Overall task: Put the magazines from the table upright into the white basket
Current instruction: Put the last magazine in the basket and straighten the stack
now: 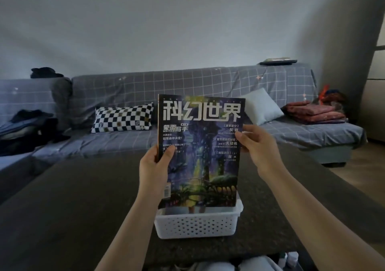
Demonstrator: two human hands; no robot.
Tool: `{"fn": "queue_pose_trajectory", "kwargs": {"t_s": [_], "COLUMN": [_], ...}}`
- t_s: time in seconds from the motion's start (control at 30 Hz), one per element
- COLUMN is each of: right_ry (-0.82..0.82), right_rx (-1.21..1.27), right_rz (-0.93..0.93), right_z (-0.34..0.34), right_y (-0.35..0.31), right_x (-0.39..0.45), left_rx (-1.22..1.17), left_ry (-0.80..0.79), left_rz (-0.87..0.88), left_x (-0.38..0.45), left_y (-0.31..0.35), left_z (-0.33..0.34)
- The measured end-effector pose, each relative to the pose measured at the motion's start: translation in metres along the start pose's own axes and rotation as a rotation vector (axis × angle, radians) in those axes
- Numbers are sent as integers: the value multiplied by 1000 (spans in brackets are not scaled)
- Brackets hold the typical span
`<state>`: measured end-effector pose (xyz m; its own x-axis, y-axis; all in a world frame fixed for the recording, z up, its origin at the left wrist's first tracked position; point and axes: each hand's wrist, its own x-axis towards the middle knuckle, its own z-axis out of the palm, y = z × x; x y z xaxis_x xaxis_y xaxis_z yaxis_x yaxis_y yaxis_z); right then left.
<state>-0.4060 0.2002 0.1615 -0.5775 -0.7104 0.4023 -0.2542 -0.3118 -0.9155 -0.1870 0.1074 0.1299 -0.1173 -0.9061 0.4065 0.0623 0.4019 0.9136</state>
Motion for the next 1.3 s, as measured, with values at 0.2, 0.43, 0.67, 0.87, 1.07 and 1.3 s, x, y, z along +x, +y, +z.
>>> {"fn": "queue_pose_trajectory", "kwargs": {"t_s": [0.2,0.43,0.67,0.87,1.07,1.3], "right_ry": [-18,-1,79,176,197,157], "right_rx": [-75,-184,-362,-349,-327,-330], "right_rz": [-19,32,-30,-82,-90,-80], "right_z": [26,26,27,33,42,42], "right_y": [16,52,70,78,90,91], "right_x": [-1,-18,-40,-45,-49,-51], "left_rx": [202,367,361,243,316,286], "left_ry": [115,85,163,178,126,138], "left_rz": [50,4,-73,-136,-163,-172], "left_x": [11,-9,-25,-24,-16,-16], "left_y": [-16,-46,-69,-73,-73,-76], "left_z": [-16,-15,-15,-21,-30,-36]}}
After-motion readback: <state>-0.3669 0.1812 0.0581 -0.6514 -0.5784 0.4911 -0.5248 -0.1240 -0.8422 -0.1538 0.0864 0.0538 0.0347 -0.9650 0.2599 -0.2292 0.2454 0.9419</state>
